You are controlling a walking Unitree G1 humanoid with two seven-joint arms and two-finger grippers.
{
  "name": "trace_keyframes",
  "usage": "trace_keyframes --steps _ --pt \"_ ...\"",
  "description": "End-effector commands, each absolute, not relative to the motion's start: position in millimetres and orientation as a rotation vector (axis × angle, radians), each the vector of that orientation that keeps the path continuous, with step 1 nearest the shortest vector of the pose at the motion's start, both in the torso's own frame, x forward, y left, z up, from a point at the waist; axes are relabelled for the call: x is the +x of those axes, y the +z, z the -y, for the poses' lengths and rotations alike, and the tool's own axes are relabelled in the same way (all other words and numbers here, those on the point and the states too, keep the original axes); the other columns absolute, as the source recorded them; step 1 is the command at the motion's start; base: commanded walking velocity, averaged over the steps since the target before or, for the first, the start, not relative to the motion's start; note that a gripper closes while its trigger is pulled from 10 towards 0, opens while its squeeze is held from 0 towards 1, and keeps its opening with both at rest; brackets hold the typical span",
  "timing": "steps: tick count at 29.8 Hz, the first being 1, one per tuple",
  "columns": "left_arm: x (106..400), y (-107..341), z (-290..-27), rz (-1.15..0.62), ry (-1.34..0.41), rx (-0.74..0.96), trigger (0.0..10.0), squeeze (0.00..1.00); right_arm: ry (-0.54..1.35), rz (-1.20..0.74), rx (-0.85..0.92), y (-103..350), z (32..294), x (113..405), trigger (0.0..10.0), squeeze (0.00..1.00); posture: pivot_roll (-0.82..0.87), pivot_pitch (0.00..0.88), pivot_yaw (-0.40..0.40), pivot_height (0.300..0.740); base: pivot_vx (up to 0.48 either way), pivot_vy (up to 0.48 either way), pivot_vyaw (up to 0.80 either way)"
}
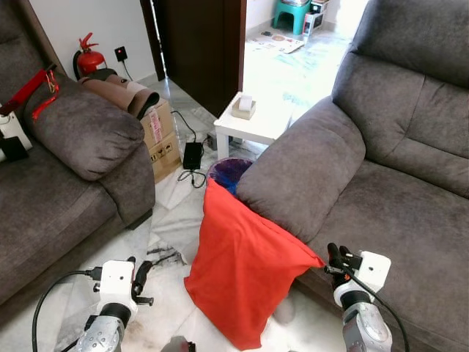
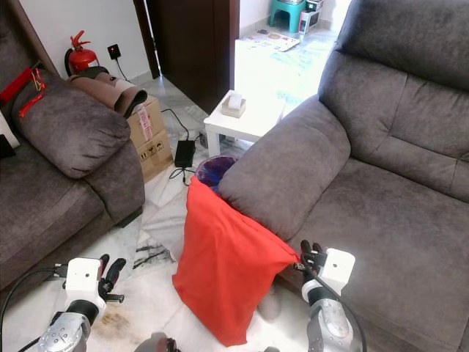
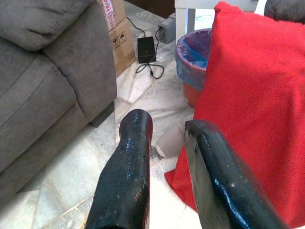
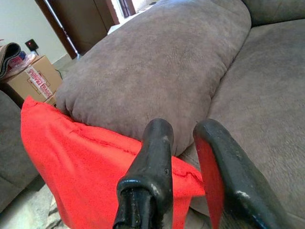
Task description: Move the pillow to the sofa from floor
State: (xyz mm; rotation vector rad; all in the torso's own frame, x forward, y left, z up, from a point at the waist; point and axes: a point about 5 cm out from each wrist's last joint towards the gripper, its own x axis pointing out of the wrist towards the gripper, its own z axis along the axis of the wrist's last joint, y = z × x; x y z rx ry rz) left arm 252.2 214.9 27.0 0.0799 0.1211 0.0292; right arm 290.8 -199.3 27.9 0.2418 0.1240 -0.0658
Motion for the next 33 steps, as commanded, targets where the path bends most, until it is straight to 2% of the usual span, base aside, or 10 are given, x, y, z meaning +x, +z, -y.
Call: trace_keyframes --steps 1,20,33 --pt "247.9 22.8 -216.7 -0.147 0.039 0.076 10.0 0.0 -0.072 -0.146 0.249 23.0 198.5 287.8 10.0 0.0 0.08 0.162 0.027 0.65 0.0 0.0 0.0" --pt "246.1 20.2 -217.3 -0.163 0.05 0.081 10.0 0.0 -0.058 -0.161 0.257 20.0 194.0 287.4 10.0 0.0 0.09 0.162 0.029 0.65 0.0 0.0 0.0" --pt "247.7 21.7 -217.8 -0.16 0.044 0.098 10.0 0.0 -0.063 -0.165 0.264 20.3 193.2 289.2 10.0 0.0 0.09 0.163 0.031 0.65 0.299 0.0 0.0"
